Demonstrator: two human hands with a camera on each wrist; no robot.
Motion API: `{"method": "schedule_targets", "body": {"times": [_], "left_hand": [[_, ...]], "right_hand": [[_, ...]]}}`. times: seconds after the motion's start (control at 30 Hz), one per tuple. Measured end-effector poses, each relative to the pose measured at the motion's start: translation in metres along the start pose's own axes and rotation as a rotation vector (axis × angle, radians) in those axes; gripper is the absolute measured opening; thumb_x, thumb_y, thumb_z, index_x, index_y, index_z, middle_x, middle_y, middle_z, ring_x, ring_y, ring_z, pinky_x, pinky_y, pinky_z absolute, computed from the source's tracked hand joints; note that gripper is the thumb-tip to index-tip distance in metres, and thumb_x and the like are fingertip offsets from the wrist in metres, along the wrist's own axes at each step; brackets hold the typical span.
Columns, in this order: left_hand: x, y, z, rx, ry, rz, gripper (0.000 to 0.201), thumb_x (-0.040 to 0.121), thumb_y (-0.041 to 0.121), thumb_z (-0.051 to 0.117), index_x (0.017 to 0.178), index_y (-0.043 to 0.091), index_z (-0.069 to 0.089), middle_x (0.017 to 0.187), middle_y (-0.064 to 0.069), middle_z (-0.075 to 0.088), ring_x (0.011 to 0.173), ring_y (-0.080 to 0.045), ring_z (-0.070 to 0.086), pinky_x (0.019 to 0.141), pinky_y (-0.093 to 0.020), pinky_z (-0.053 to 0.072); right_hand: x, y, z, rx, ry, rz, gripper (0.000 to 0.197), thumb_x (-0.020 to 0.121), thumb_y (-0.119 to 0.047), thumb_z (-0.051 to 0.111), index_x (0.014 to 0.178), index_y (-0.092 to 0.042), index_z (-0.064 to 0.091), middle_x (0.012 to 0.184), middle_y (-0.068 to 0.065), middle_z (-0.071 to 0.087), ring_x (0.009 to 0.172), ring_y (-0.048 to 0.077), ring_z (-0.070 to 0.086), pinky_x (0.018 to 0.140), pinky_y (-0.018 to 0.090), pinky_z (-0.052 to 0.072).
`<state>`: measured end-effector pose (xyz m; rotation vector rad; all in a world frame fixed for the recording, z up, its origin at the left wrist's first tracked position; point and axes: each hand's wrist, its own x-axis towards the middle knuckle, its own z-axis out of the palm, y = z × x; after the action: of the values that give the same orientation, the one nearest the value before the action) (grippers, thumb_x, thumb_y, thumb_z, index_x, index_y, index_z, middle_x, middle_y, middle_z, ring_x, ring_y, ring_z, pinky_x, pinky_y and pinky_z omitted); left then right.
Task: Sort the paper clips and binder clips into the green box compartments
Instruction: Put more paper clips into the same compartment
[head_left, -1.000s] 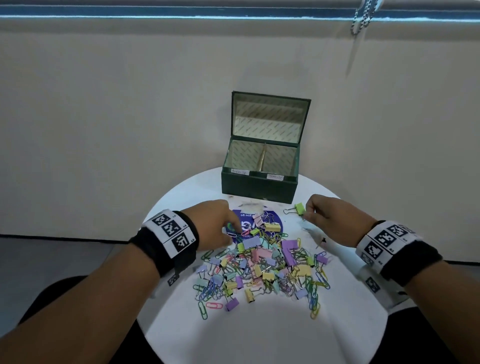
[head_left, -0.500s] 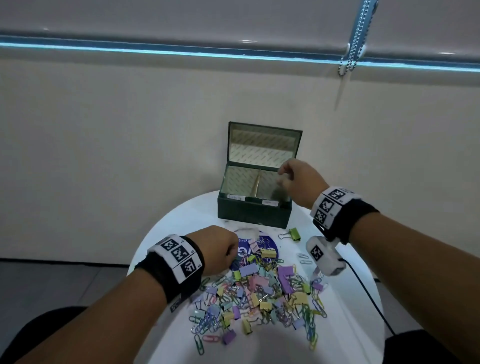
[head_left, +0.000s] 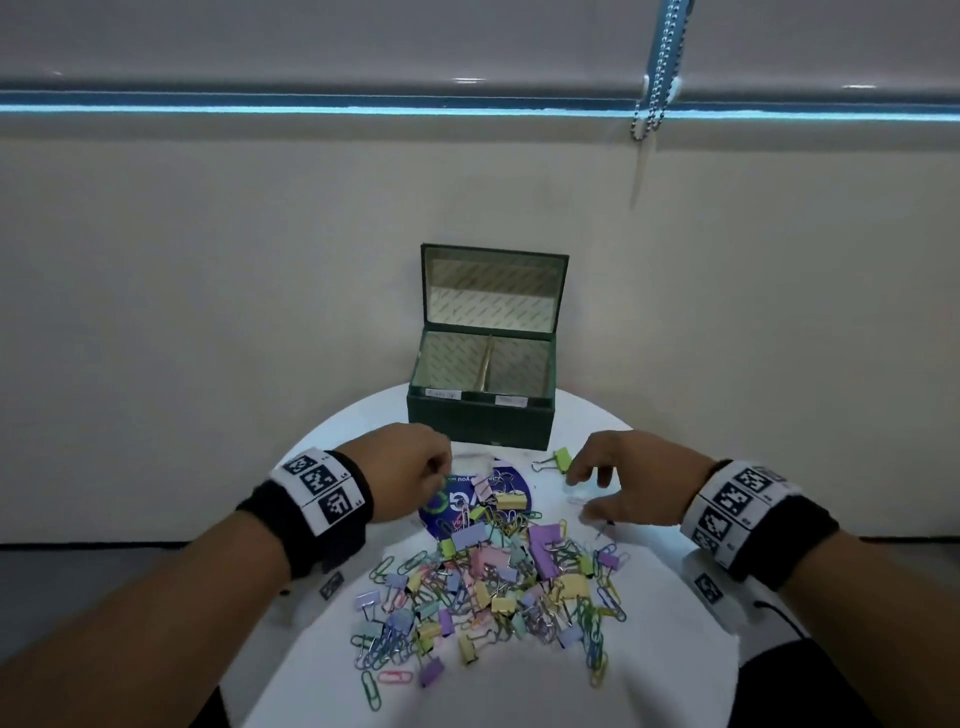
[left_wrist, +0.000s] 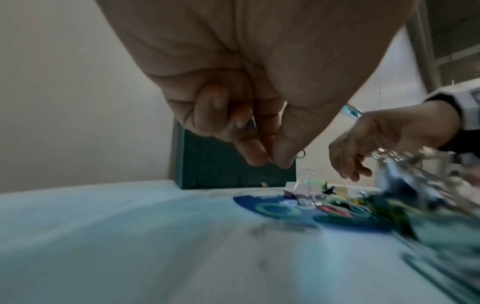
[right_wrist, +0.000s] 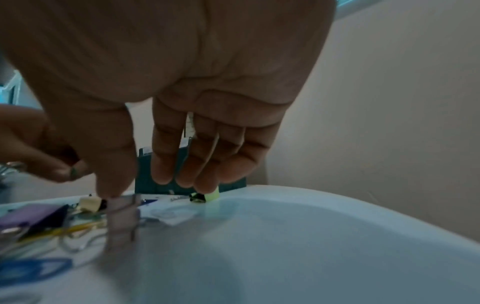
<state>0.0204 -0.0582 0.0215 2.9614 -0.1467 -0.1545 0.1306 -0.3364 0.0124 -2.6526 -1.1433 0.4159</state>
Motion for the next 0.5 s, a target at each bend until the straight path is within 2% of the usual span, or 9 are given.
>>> {"method": "schedule_targets", "body": {"times": [0.07, 0.17, 0.27, 0.33, 0.4, 0.5], "left_hand": [[0.013, 0.002, -0.015, 0.001, 0.031, -0.011, 0.005, 0.093, 0.028, 0.058, 0.089, 0.03, 0.059, 0.09, 0.012, 0.059, 0.084, -0.01, 0.056, 0.077, -0.026, 0.047], [0.04, 0.011, -0.038, -0.047, 0.14, -0.05, 0.007, 0.093, 0.028, 0.061, 0.088, 0.031, 0.06, 0.087, 0.012, 0.06, 0.08, -0.006, 0.056, 0.07, -0.023, 0.041], [0.07, 0.023, -0.05, -0.06, 0.195, -0.074, 0.004, 0.094, 0.025, 0.061, 0.092, 0.027, 0.064, 0.09, 0.01, 0.062, 0.083, -0.008, 0.057, 0.074, -0.023, 0.042], [0.089, 0.029, -0.052, -0.081, 0.203, -0.101, 0.004, 0.092, 0.023, 0.062, 0.093, 0.024, 0.066, 0.094, 0.007, 0.065, 0.086, -0.012, 0.06, 0.077, -0.025, 0.046], [0.103, 0.034, -0.051, -0.127, 0.211, -0.117, 0.01, 0.092, 0.02, 0.063, 0.1, 0.021, 0.069, 0.099, 0.005, 0.067, 0.089, -0.014, 0.062, 0.08, -0.024, 0.047], [0.115, 0.042, -0.048, -0.181, 0.211, -0.096, 0.025, 0.093, 0.019, 0.063, 0.117, 0.019, 0.068, 0.115, 0.003, 0.068, 0.105, -0.015, 0.063, 0.086, -0.022, 0.044]], "right_hand": [[0.001, 0.002, 0.006, -0.006, -0.016, 0.012, 0.034, 0.082, -0.038, 0.077, 0.115, -0.036, 0.069, 0.11, -0.019, 0.061, 0.093, 0.001, 0.062, 0.087, 0.026, 0.053], [0.006, 0.001, 0.015, -0.028, -0.026, 0.021, 0.027, 0.086, -0.032, 0.074, 0.113, -0.035, 0.071, 0.103, -0.018, 0.06, 0.092, 0.003, 0.06, 0.089, 0.026, 0.051], [0.008, 0.002, 0.021, 0.0, -0.005, 0.048, 0.018, 0.09, -0.027, 0.068, 0.105, -0.036, 0.073, 0.095, -0.02, 0.064, 0.088, 0.002, 0.061, 0.089, 0.027, 0.053], [0.007, 0.001, 0.022, 0.011, 0.001, 0.057, 0.02, 0.092, -0.023, 0.059, 0.101, -0.034, 0.073, 0.092, -0.018, 0.069, 0.085, 0.003, 0.063, 0.088, 0.029, 0.055], [0.007, 0.0, 0.022, 0.003, 0.001, 0.055, 0.023, 0.092, -0.019, 0.054, 0.1, -0.03, 0.072, 0.092, -0.014, 0.07, 0.084, 0.006, 0.064, 0.087, 0.03, 0.056], [0.005, 0.0, 0.024, 0.001, 0.004, 0.049, 0.024, 0.09, -0.019, 0.051, 0.097, -0.03, 0.07, 0.092, -0.012, 0.07, 0.084, 0.009, 0.064, 0.084, 0.031, 0.057]]}}
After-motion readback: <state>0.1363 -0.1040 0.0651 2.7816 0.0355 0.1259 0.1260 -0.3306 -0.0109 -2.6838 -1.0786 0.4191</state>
